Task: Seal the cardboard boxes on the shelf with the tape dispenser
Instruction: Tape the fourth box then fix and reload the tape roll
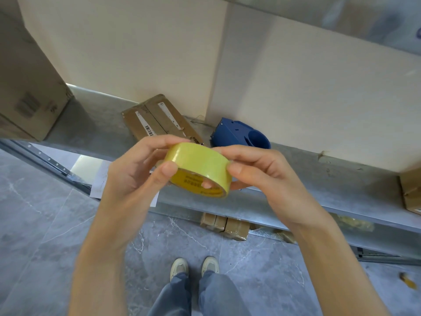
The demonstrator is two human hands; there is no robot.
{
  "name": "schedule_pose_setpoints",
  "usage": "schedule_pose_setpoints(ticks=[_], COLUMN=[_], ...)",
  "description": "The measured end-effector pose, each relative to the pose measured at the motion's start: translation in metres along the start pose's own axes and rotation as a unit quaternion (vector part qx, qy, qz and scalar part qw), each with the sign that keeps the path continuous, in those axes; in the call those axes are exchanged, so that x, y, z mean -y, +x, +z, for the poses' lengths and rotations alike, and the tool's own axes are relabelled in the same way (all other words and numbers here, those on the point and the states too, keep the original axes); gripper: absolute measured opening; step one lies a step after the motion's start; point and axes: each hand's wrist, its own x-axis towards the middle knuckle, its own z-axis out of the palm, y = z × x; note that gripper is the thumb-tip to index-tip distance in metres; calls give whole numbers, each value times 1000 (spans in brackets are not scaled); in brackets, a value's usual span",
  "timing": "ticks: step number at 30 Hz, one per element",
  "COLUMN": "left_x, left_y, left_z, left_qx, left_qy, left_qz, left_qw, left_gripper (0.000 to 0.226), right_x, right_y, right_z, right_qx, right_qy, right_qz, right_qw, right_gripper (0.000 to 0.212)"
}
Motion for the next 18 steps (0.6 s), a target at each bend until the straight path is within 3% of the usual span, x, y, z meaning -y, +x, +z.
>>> schedule_pose_setpoints(ticks=[3, 18], left_x=[0, -13], left_y=[-1, -6], left_z=[0, -3], left_qx=[-1, 15], left_qy=[-33, -41], left_qz=[-5, 42], left_qw=[999, 998], left_gripper=[33, 31], right_x=[0, 7], right_y=[0, -4], right_z=[-1, 6], right_qx=[12, 16], right_qy=[-21, -27], right_qz=[11, -29], right_qw=[1000, 999], right_gripper=[20, 18])
